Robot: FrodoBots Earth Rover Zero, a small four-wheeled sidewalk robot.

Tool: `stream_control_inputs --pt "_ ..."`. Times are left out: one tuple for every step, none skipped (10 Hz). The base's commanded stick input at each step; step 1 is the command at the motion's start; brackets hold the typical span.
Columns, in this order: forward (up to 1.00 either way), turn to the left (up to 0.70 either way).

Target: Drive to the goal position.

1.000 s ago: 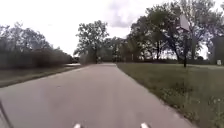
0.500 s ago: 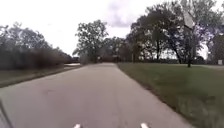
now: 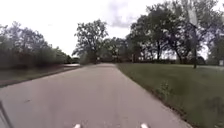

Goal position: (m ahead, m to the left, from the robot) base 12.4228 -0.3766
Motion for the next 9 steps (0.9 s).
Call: stream_control_inputs --pt "1.00 0.00" --pt "1.00 0.00" --pt "1.00 0.00" --pt "1.00 0.00" --pt "1.00 0.00" --pt "1.00 0.00" --pt "1.00 0.00" --pt "1.00 0.00" --pt "1.00 0.00"
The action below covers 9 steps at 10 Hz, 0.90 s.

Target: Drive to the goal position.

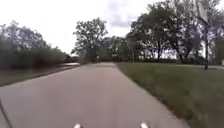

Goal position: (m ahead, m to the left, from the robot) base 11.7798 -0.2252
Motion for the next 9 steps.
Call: stream_control_inputs --pt "1.00 0.00" --pt "1.00 0.00" --pt "1.00 0.00" --pt "1.00 0.00" --pt "1.00 0.00" --pt "1.00 0.00" --pt "1.00 0.00" --pt "1.00 0.00" --pt "1.00 0.00"
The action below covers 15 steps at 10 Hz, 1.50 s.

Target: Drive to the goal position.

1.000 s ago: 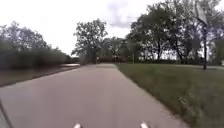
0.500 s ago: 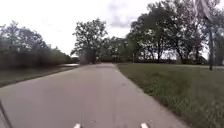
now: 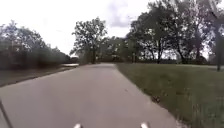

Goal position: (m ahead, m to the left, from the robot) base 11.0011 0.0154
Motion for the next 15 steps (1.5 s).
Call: stream_control_inputs --pt "1.00 0.00" --pt "1.00 0.00" --pt "1.00 0.00" --pt "1.00 0.00" --pt "1.00 0.00" --pt "1.00 0.00" --pt "1.00 0.00" --pt "1.00 0.00" --pt "1.00 0.00" --pt "1.00 0.00" --pt "1.00 0.00" --pt "1.00 0.00" --pt "1.00 0.00" --pt "1.00 0.22" --pt "1.00 0.40"
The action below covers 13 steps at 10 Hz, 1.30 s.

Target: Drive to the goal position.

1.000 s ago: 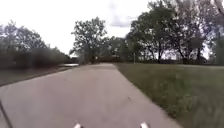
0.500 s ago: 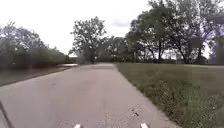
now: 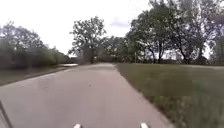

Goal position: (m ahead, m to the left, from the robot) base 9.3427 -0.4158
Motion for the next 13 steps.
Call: stream_control_inputs --pt "1.00 0.23" --pt "1.00 0.00" --pt "1.00 0.00" --pt "1.00 0.00" --pt "1.00 0.00" --pt "1.00 0.09" --pt "1.00 0.28" --pt "1.00 0.40" --pt "1.00 0.28" --pt "1.00 0.11" --pt "1.00 0.00" --pt "1.00 0.00" --pt "1.00 0.00"
